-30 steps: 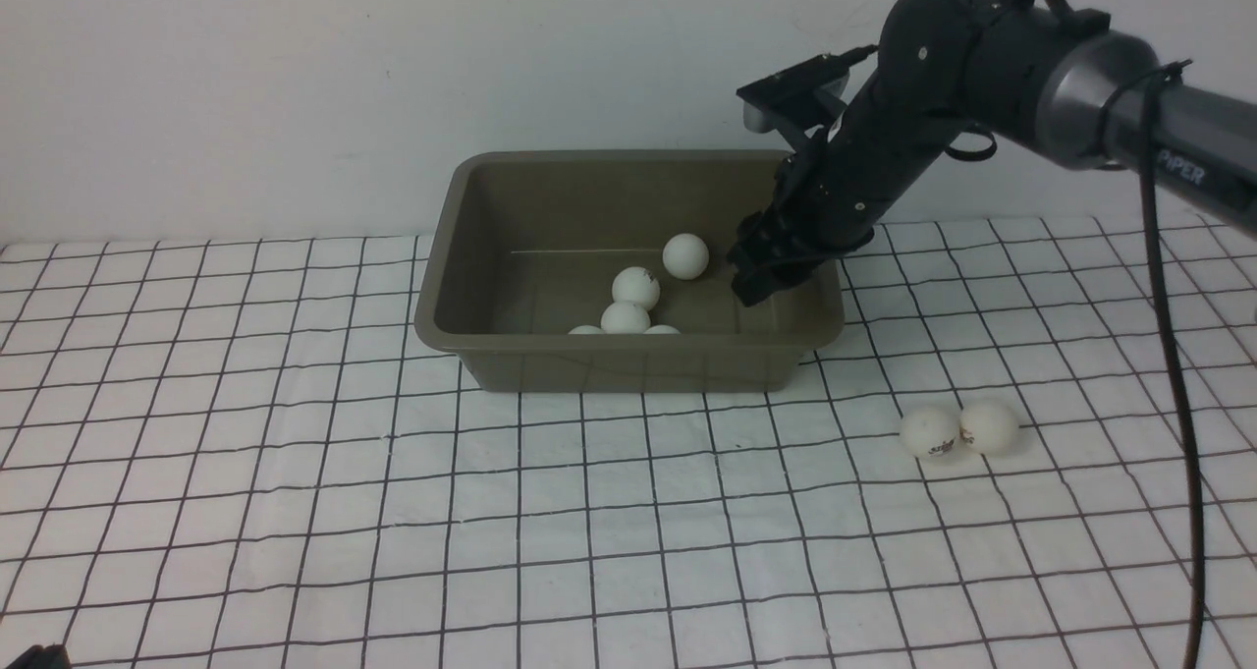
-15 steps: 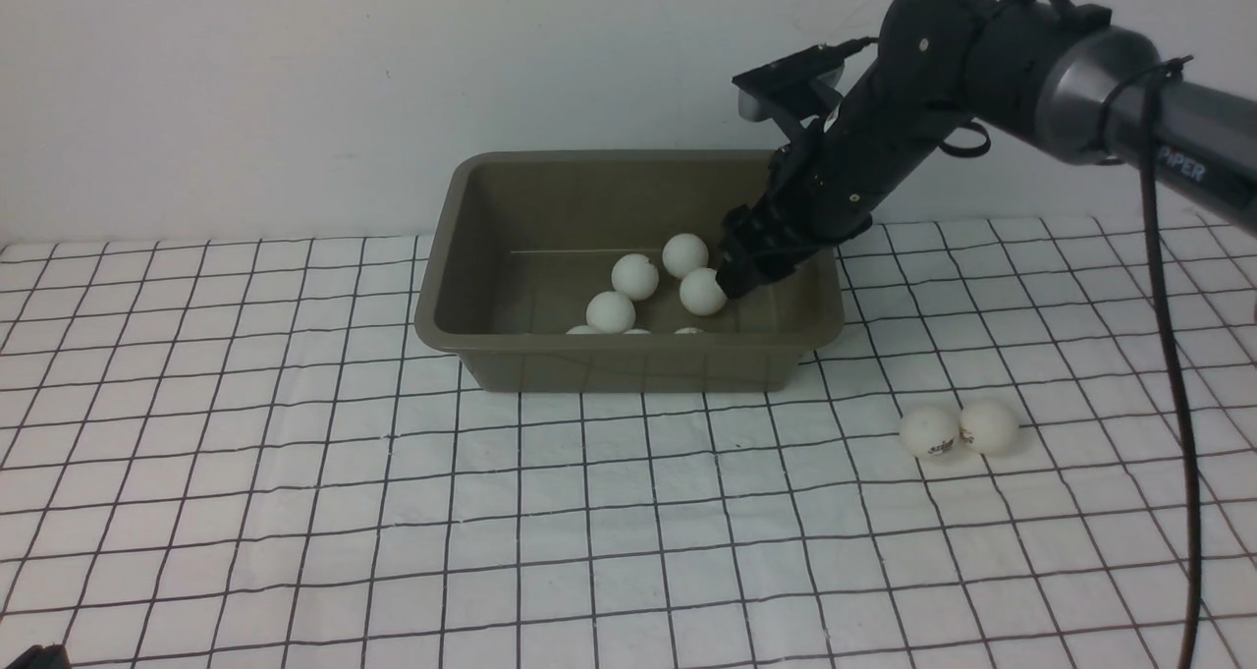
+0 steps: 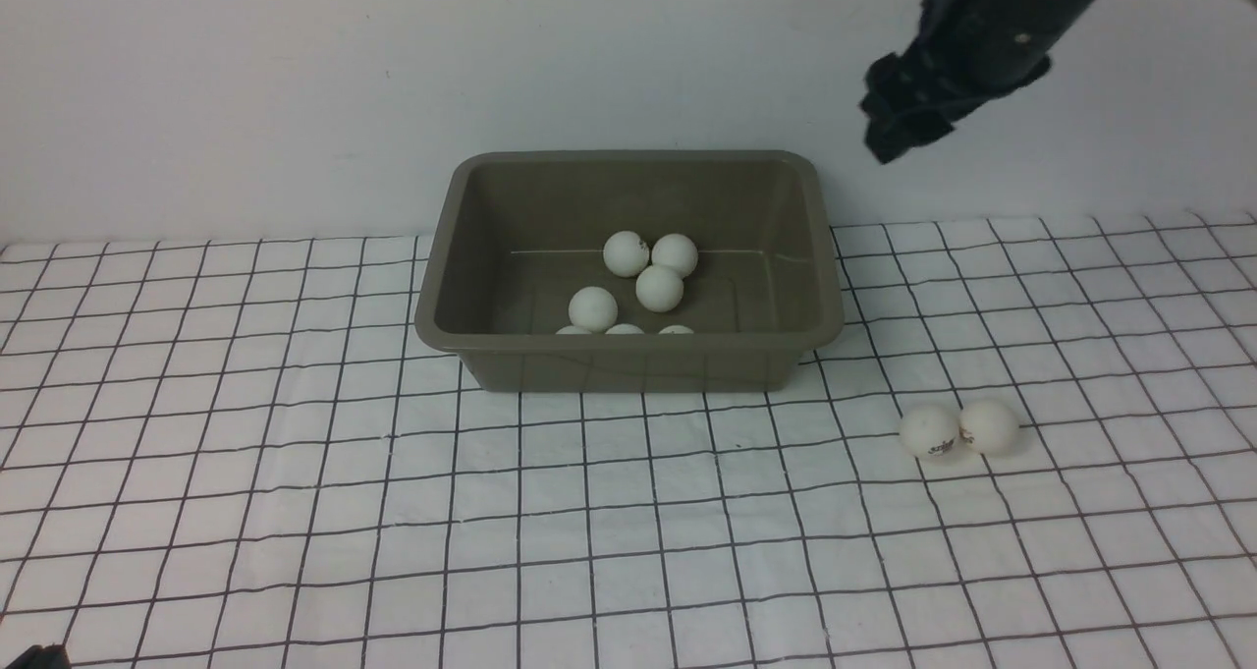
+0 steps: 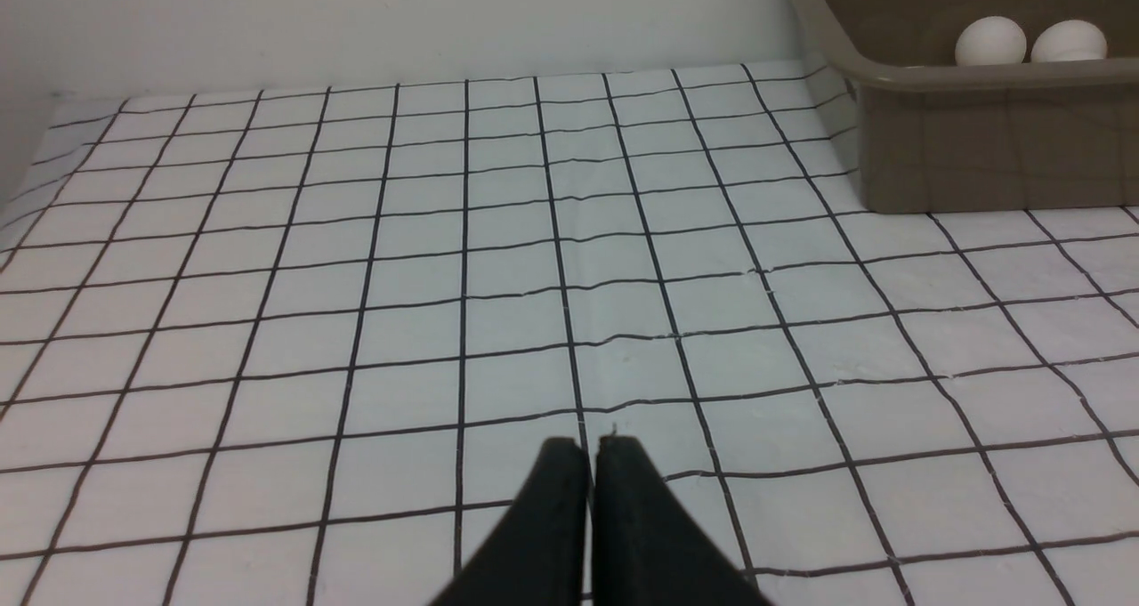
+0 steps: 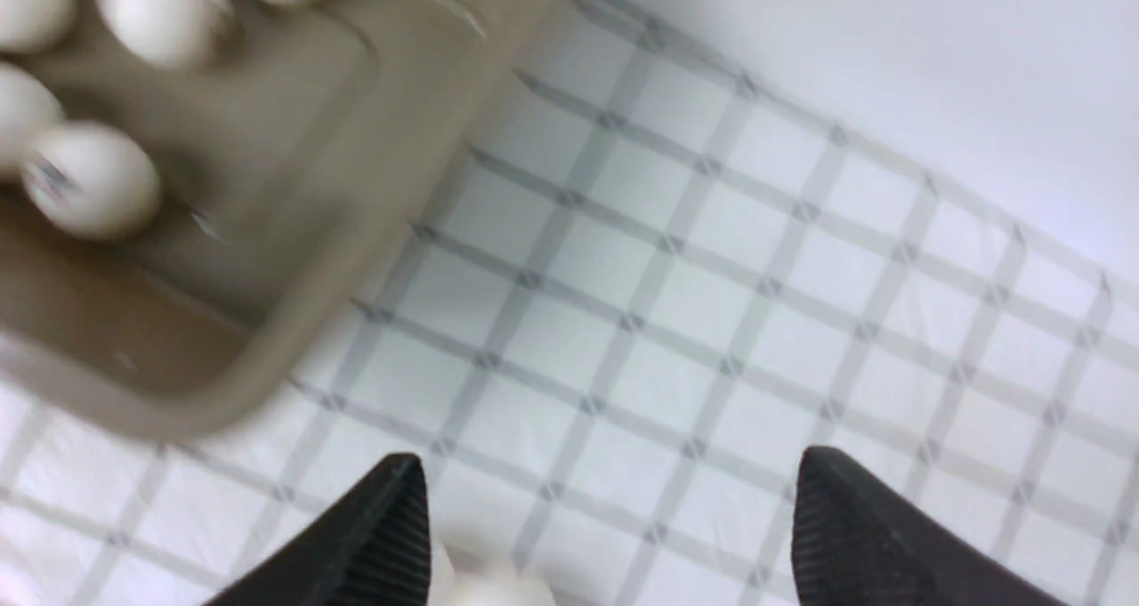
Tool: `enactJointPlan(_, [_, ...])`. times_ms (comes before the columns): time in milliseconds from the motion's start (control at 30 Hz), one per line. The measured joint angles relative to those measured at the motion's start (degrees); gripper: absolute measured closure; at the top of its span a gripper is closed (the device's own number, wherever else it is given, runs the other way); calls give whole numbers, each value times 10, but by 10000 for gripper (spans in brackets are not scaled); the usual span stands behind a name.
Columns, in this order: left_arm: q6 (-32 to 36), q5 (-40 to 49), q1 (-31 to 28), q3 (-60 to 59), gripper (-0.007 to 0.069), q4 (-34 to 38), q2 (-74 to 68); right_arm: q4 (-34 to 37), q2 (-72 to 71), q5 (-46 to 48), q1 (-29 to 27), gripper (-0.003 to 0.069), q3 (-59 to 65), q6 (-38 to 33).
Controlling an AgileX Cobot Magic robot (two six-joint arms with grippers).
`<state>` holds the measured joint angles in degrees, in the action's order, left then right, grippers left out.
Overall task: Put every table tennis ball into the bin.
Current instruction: Use the right arm to clamp the table tennis ball closest to it
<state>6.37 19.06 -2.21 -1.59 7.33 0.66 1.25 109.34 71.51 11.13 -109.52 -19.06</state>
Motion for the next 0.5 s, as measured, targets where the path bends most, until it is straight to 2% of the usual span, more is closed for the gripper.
enactJointPlan(200, [0, 0, 0, 0, 629, 0, 0, 24, -46, -2, -57, 163, 161, -21])
enactJointPlan(367, [0, 0, 0, 0, 629, 0, 0, 43, -45, -33, -62, 163, 237, -38])
enactJointPlan(500, [0, 0, 0, 0, 629, 0, 0, 56, -43, -44, -62, 163, 249, -84])
